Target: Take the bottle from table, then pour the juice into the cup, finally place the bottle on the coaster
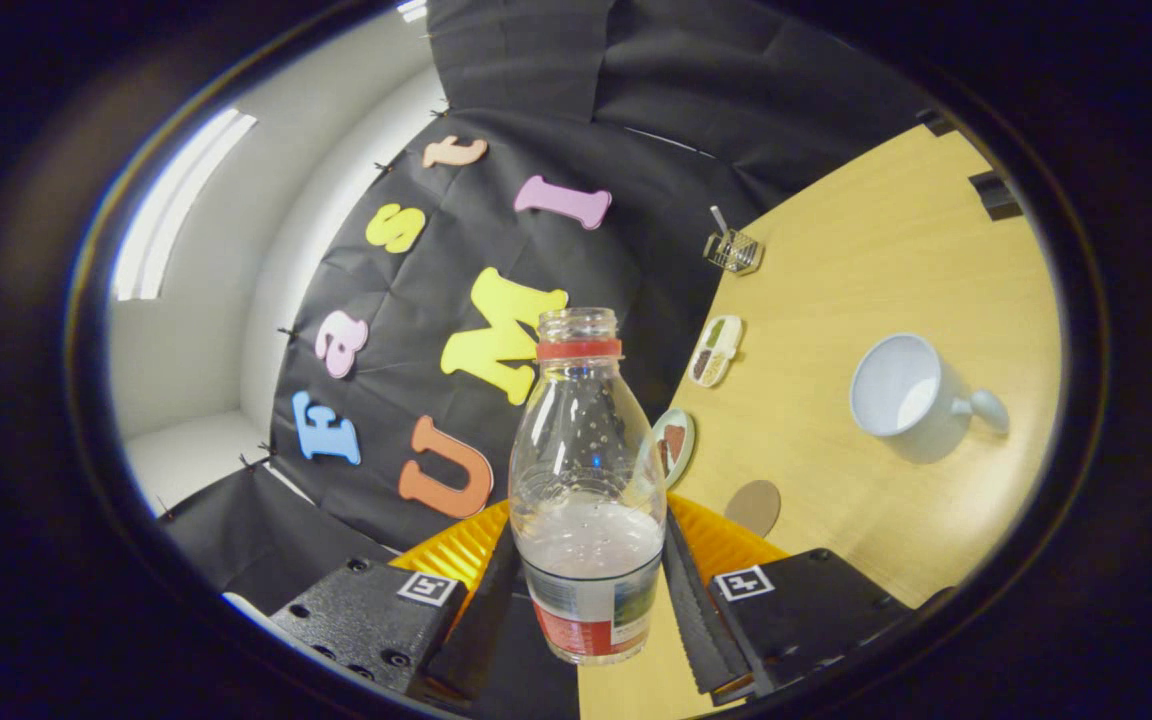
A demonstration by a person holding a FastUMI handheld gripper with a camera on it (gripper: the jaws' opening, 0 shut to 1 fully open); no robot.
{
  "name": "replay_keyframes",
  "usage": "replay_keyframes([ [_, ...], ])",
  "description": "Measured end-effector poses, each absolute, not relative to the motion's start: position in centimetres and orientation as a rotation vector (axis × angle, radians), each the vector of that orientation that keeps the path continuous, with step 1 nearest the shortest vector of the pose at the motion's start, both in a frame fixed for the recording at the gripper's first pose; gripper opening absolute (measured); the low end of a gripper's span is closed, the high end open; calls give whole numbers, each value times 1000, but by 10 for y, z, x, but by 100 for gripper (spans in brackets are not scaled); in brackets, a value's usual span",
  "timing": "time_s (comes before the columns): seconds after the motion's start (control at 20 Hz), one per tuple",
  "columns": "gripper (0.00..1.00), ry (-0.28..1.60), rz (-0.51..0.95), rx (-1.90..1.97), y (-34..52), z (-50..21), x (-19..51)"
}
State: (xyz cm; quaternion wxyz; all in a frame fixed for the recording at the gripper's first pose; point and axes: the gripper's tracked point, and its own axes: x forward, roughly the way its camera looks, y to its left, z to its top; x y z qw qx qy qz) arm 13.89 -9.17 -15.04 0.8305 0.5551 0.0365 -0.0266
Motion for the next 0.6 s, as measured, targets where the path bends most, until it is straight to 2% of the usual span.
replay_keyframes([
  [0.6,78,84,-29,1425,-91,-162,140],
])
